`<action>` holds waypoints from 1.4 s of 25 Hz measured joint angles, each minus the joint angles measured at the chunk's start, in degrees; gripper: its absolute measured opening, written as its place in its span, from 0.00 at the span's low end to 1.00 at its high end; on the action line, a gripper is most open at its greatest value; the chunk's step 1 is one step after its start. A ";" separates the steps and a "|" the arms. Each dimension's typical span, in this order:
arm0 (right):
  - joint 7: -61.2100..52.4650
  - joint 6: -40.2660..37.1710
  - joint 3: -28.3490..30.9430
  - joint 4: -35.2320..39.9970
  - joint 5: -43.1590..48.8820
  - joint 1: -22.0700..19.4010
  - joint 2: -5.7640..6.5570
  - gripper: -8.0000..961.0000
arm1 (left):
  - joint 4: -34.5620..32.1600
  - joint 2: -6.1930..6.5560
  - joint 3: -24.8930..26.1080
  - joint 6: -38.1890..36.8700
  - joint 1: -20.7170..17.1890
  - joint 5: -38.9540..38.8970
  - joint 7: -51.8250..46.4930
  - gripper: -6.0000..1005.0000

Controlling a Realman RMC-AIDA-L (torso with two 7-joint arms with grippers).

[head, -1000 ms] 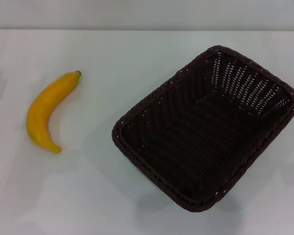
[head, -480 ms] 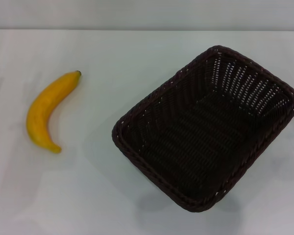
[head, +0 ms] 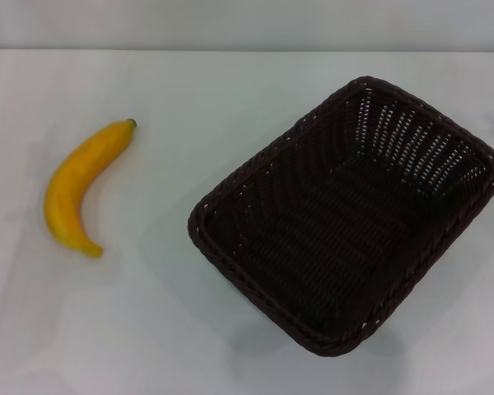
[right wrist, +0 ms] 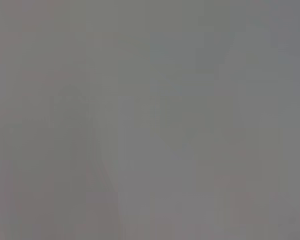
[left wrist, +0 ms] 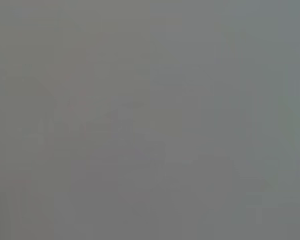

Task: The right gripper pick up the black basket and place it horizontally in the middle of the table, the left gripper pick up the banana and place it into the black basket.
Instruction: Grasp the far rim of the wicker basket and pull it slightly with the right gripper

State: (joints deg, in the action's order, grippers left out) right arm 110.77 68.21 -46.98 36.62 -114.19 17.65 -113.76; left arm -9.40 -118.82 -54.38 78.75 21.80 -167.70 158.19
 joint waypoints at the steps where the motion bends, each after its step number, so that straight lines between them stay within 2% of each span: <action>1: -4.05 -0.94 -0.21 2.46 3.60 0.33 0.19 0.90 | 0.04 0.00 0.00 0.00 -0.01 0.00 0.00 0.87; 6: -23.24 -1.27 -0.49 13.45 20.85 4.00 1.72 0.90 | 0.01 0.00 -0.01 0.00 -0.61 0.05 -0.24 0.87; 10: -38.32 2.10 -0.61 20.48 35.09 8.75 3.41 0.90 | -0.03 0.00 -0.02 0.00 -1.12 0.06 -0.32 0.87; 13: -48.73 6.52 -0.65 24.70 47.13 13.90 4.41 0.90 | -0.03 0.00 -0.03 -0.01 -1.35 0.07 -0.33 0.87; 19: -61.09 17.27 -0.55 23.70 64.30 25.17 7.01 0.90 | 0.19 -0.09 -0.05 0.00 -1.29 0.08 -0.43 0.87; 25: -65.14 23.51 -0.83 19.28 70.23 31.54 8.78 0.90 | 0.27 -0.24 -0.25 0.05 -1.27 0.11 -1.08 0.87; 27: -65.92 24.36 -1.07 17.47 72.35 33.44 8.68 0.90 | 0.25 -0.23 -0.22 0.26 -1.58 0.11 -1.56 0.87; 29: -66.84 24.48 -1.33 16.65 75.14 34.85 8.06 0.90 | 0.20 -0.23 -0.24 0.59 -2.03 0.10 -1.83 0.87; 35: -68.58 22.67 -1.50 14.99 85.63 38.97 4.08 0.90 | 0.29 -0.28 -0.21 0.72 -2.34 0.10 -1.88 0.87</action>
State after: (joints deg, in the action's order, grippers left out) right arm 42.19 90.89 -48.48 51.60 -28.56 56.62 -109.68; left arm -9.12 -119.10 -54.60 79.46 19.45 -167.61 156.31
